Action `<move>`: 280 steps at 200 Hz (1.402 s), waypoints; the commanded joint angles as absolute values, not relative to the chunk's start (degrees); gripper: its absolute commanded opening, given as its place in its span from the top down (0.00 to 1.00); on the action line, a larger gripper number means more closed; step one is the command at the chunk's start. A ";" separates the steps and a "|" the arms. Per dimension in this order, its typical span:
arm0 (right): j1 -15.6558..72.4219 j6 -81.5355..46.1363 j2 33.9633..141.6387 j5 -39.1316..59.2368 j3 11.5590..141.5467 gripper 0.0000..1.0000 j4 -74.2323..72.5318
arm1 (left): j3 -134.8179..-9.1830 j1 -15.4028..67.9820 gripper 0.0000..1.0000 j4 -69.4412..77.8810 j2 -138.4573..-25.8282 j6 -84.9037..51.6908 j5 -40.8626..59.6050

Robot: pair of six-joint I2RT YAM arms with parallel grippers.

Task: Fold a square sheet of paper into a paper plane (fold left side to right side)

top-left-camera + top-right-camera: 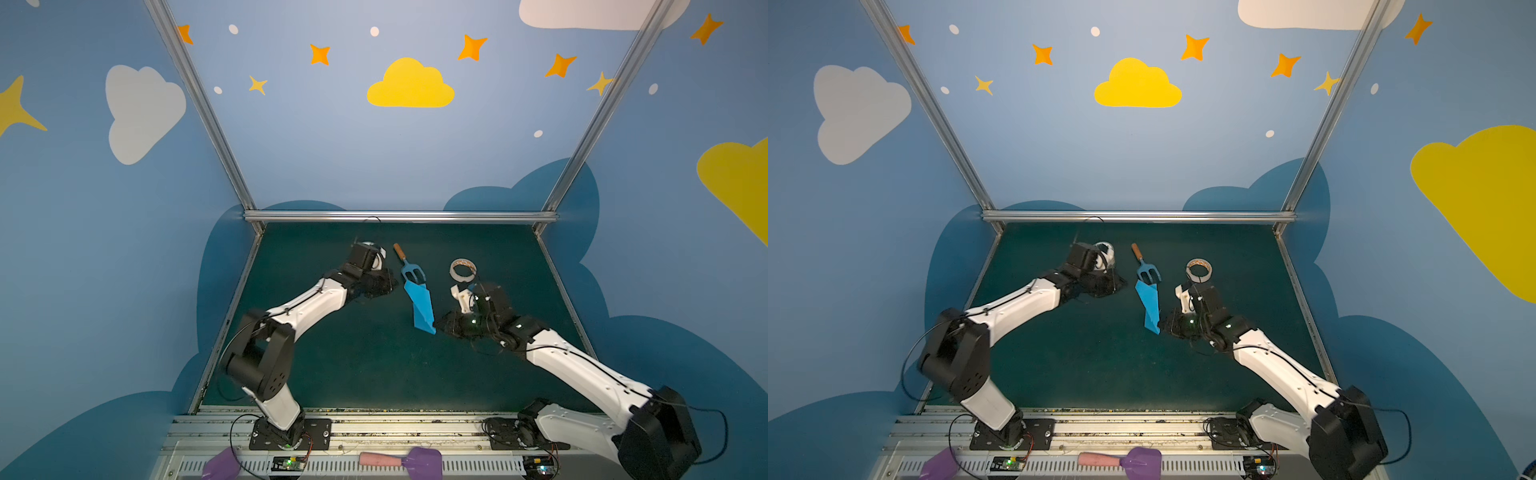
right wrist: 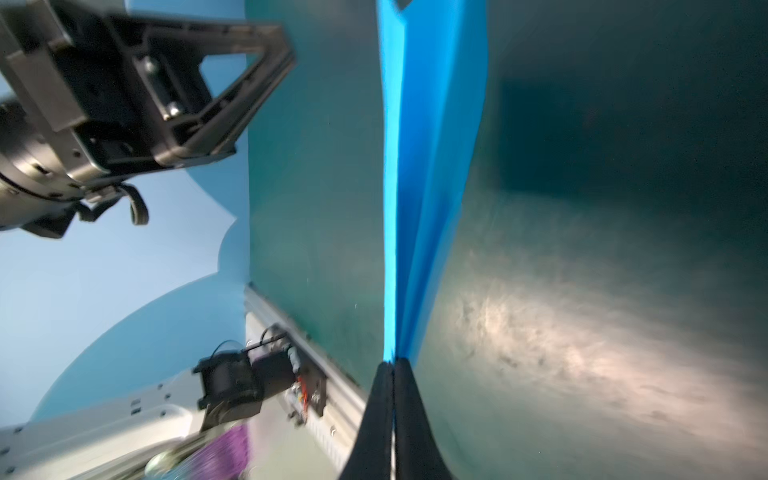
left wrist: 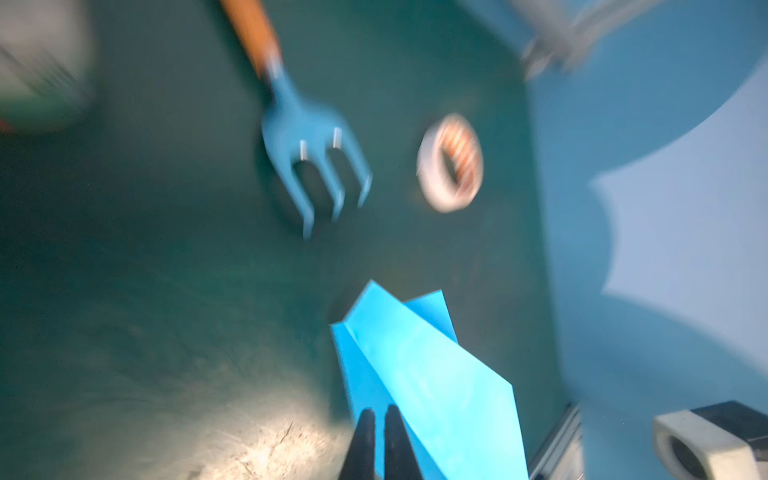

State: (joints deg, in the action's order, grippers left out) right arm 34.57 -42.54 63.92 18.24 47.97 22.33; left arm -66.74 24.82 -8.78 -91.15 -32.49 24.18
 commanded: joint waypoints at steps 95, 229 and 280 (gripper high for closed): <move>42.29 -28.81 75.94 -21.48 65.64 1.00 63.77 | -52.25 14.33 0.88 -10.00 -76.79 -35.37 26.16; 16.38 -47.64 66.81 33.22 27.93 0.46 14.93 | -79.87 36.98 0.87 -8.00 -114.66 -33.95 28.76; 15.36 -50.76 72.42 37.29 24.21 0.45 5.04 | -86.62 36.54 0.90 -12.32 -123.27 -31.59 26.11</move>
State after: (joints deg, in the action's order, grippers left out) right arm 15.84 -48.31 70.39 33.08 25.91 12.16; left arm -85.60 37.04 -9.06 -121.30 -33.67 27.94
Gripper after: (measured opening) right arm 0.546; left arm 0.111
